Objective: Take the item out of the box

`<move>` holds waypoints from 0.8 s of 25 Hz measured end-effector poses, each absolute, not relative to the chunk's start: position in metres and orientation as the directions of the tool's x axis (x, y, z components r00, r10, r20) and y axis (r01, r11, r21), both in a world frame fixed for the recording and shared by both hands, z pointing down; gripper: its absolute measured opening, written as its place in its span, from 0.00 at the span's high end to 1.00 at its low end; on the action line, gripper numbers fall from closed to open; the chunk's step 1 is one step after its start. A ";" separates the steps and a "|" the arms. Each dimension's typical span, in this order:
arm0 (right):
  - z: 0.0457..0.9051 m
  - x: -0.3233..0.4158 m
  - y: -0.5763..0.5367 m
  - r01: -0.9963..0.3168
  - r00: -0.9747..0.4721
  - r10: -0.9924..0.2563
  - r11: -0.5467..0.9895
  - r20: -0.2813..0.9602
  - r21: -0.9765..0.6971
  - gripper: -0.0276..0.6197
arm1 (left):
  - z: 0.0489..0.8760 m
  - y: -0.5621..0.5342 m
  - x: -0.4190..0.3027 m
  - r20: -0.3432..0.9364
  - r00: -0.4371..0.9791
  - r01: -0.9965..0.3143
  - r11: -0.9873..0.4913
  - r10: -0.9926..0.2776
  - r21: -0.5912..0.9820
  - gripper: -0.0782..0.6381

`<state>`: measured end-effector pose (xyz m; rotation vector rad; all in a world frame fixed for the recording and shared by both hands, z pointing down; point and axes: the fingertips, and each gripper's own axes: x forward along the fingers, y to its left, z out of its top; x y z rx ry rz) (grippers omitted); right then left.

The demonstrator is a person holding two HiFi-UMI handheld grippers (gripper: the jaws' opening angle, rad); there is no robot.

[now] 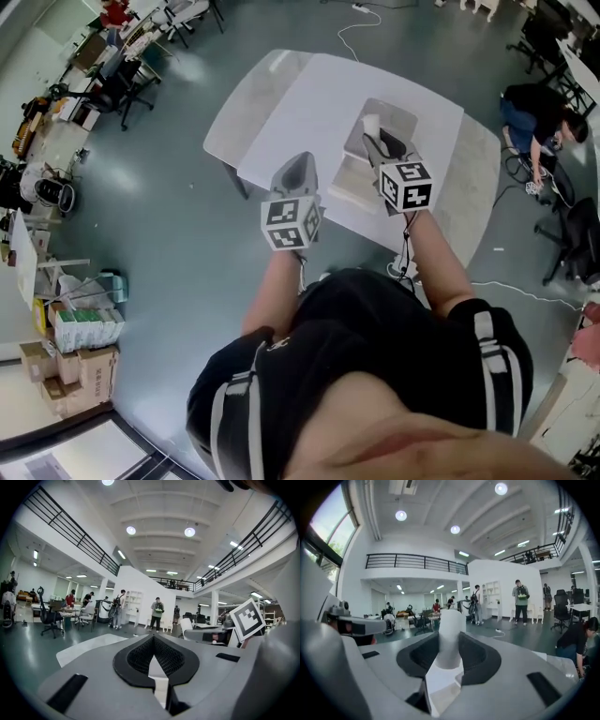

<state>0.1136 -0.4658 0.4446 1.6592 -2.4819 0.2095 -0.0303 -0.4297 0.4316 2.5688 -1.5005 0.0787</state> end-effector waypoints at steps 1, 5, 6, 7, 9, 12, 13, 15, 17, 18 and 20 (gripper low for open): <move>0.433 0.118 -0.461 -0.929 -0.369 -0.917 0.369 0.150 -0.032 0.74 | 0.432 -0.430 -0.027 0.128 0.499 -0.866 -0.486 -0.857 0.118 0.87; 0.400 0.138 -0.442 -0.950 -0.311 -0.950 0.312 -0.017 -0.017 0.75 | 0.432 -0.430 -0.016 0.125 0.516 -0.855 -0.504 -0.847 0.120 0.87; 0.396 0.144 -0.437 -0.955 -0.296 -0.954 0.297 -0.045 -0.017 0.75 | 0.432 -0.429 -0.012 0.124 0.520 -0.853 -0.508 -0.845 0.120 0.87; 0.393 0.148 -0.432 -0.958 -0.284 -0.957 0.286 -0.066 -0.021 0.76 | 0.433 -0.429 -0.009 0.123 0.524 -0.851 -0.512 -0.843 0.121 0.87; 0.392 0.154 -0.422 -0.961 -0.272 -0.958 0.275 -0.087 -0.028 0.76 | 0.434 -0.428 -0.004 0.123 0.532 -0.846 -0.519 -0.838 0.122 0.87; 0.398 0.157 -0.415 -0.962 -0.270 -0.959 0.273 -0.087 -0.026 0.76 | 0.434 -0.428 0.003 0.125 0.539 -0.841 -0.527 -0.833 0.122 0.87; 0.399 0.158 -0.413 -0.962 -0.269 -0.960 0.272 -0.084 -0.026 0.76 | 0.434 -0.427 0.005 0.126 0.541 -0.840 -0.529 -0.831 0.121 0.87; 0.401 0.159 -0.412 -0.962 -0.267 -0.960 0.270 -0.083 -0.029 0.76 | 0.434 -0.426 0.008 0.126 0.544 -0.838 -0.532 -0.830 0.119 0.87; 0.401 0.159 -0.411 -0.962 -0.267 -0.960 0.270 -0.084 -0.029 0.76 | 0.434 -0.425 0.009 0.125 0.544 -0.838 -0.532 -0.830 0.118 0.87; 0.402 0.159 -0.411 -0.962 -0.268 -0.960 0.271 -0.084 -0.028 0.76 | 0.434 -0.425 0.009 0.125 0.544 -0.839 -0.532 -0.830 0.118 0.87; 0.402 0.159 -0.410 -0.961 -0.271 -0.959 0.275 -0.082 -0.029 0.76 | 0.435 -0.424 0.009 0.126 0.542 -0.839 -0.530 -0.831 0.119 0.87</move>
